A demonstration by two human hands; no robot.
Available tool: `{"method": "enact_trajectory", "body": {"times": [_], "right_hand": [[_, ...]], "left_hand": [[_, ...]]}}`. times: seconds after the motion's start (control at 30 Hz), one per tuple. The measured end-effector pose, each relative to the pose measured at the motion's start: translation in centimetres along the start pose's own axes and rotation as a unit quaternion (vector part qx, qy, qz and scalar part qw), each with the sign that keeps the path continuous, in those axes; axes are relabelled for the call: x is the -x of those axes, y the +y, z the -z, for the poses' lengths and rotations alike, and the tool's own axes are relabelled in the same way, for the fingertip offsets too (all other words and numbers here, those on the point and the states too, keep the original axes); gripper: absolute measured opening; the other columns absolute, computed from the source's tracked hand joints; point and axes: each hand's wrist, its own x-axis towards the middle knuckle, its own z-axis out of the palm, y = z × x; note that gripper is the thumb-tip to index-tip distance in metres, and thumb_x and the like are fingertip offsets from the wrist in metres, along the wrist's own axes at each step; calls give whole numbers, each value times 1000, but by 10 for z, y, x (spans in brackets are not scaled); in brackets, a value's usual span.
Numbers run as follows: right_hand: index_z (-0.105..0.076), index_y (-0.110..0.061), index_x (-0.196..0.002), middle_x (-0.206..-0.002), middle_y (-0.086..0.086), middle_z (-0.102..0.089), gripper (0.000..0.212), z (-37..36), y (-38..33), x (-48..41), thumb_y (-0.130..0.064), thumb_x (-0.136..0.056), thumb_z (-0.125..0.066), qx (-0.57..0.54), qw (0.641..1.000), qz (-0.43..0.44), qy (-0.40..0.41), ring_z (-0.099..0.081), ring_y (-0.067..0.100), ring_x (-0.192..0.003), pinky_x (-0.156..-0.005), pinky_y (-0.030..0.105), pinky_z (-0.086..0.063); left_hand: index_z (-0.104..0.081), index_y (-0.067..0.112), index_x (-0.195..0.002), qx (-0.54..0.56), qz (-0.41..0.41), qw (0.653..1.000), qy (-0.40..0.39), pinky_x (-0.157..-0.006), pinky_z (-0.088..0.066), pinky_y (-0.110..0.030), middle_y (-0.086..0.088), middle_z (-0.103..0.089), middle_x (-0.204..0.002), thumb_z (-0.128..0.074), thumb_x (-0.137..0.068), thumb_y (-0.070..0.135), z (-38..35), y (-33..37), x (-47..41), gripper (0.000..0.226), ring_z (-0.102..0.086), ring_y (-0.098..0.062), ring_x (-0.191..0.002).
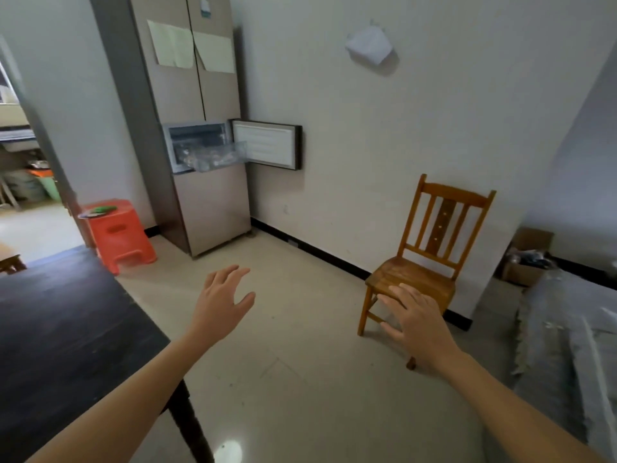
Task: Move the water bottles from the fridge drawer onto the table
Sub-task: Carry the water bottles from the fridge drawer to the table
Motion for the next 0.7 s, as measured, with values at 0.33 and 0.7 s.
{"method": "enact_trajectory", "body": {"times": [0.33,0.7], "right_hand": [[-67,-19,-104,-107,6,-68,52,-71,51,-124,-35,-58,-84,-5,998,34,-51,-66,25,-100,-77,38,-54],[-29,-27,-143,-153,-3,-22,49,-132,175,-273,-39,-96,-38,-16,995,-14,-98,-15,16,-143,-115,35,-13]], "left_hand": [[-50,7,-129,6,54,997,57,-107,-28,-41,-14,-48,-135,-63,-85,15,-50,-33,-119,47,-36,-32,-129],[-50,5,-130,22,60,995,73,-109,-25,-40,-15,-47,-135,-62,-86,15,-122,-39,-310,47,-36,-31,-129]]}}
